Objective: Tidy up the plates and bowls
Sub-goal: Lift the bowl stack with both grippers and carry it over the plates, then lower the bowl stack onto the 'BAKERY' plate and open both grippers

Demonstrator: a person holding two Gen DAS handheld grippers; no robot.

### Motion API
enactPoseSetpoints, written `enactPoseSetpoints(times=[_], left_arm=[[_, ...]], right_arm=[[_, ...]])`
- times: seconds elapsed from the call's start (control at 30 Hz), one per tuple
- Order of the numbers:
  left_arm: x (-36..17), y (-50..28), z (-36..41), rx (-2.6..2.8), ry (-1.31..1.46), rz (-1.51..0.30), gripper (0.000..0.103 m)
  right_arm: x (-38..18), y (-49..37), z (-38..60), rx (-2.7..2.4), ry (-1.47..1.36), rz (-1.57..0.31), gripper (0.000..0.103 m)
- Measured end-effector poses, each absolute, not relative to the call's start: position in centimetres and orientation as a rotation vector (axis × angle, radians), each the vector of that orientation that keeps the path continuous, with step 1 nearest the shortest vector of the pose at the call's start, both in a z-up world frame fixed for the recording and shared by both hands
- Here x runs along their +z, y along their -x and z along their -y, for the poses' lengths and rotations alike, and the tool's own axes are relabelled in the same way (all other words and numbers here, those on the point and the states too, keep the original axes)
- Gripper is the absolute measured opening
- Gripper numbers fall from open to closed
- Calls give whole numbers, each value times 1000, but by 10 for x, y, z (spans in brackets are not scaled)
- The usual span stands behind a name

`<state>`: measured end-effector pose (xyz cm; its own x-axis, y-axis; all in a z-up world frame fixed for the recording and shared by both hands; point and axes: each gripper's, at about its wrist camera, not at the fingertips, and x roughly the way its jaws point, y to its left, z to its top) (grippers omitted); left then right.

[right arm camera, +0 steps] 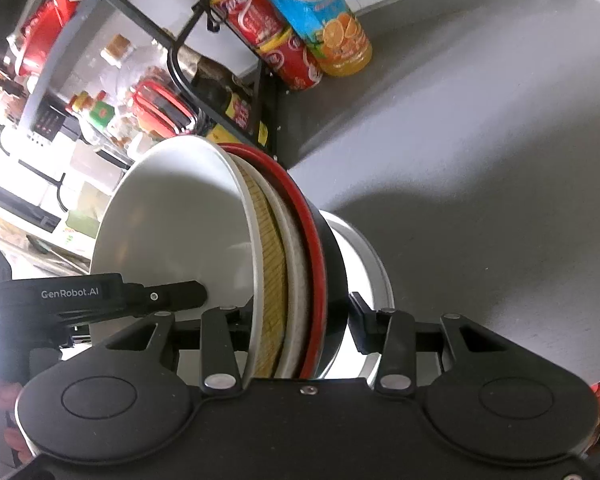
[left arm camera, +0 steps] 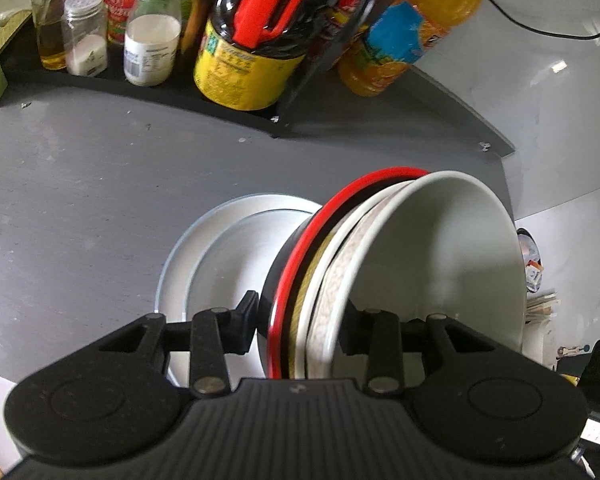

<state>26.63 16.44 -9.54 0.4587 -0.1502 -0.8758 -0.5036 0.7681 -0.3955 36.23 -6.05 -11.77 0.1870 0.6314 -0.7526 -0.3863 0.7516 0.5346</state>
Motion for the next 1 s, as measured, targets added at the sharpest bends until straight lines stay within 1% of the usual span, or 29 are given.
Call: enactPoseSetpoints(times=[0.43,0.73,0.9,1.0], left_arm=[[-126,-277,-182,268,700,-1149,38],[-137,-286,-188,277,676,-1175,38],[-141,-285,-190,268,676,-1173,39],[-143,-284,-188,250,658,-1174,41]], right_arm=[[-146,-370,43,674,-268,-1237,40],[-157,-373,37,644,-278,-1259,40],[-157,-370,34,632,-283,-1241,41],[-158,-368,33,631,-291,-1232,44]])
